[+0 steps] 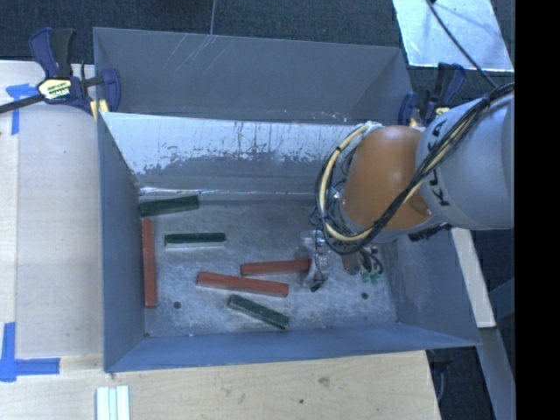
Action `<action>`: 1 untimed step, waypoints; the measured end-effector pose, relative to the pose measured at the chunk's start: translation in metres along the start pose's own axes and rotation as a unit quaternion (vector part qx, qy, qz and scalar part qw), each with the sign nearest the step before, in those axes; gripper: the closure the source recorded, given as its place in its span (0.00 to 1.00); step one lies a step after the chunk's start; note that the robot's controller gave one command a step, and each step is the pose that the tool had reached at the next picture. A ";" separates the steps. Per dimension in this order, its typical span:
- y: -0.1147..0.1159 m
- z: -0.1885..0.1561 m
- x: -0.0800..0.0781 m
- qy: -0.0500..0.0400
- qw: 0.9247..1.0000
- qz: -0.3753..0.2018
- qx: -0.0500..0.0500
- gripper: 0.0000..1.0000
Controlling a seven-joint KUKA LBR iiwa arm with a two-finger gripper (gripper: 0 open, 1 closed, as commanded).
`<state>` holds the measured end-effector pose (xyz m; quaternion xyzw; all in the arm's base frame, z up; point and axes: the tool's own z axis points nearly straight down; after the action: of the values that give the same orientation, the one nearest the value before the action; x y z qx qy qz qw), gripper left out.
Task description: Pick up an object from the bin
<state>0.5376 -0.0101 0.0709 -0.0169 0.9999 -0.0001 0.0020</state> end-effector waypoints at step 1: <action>0.057 -0.110 -0.024 -0.004 1.000 0.015 -0.001 1.00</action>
Offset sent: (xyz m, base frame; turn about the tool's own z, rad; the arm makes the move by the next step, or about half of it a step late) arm 0.0182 0.0553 0.1047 0.0331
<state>0.5588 0.0477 0.1810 -0.0024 1.0000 0.0009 0.0065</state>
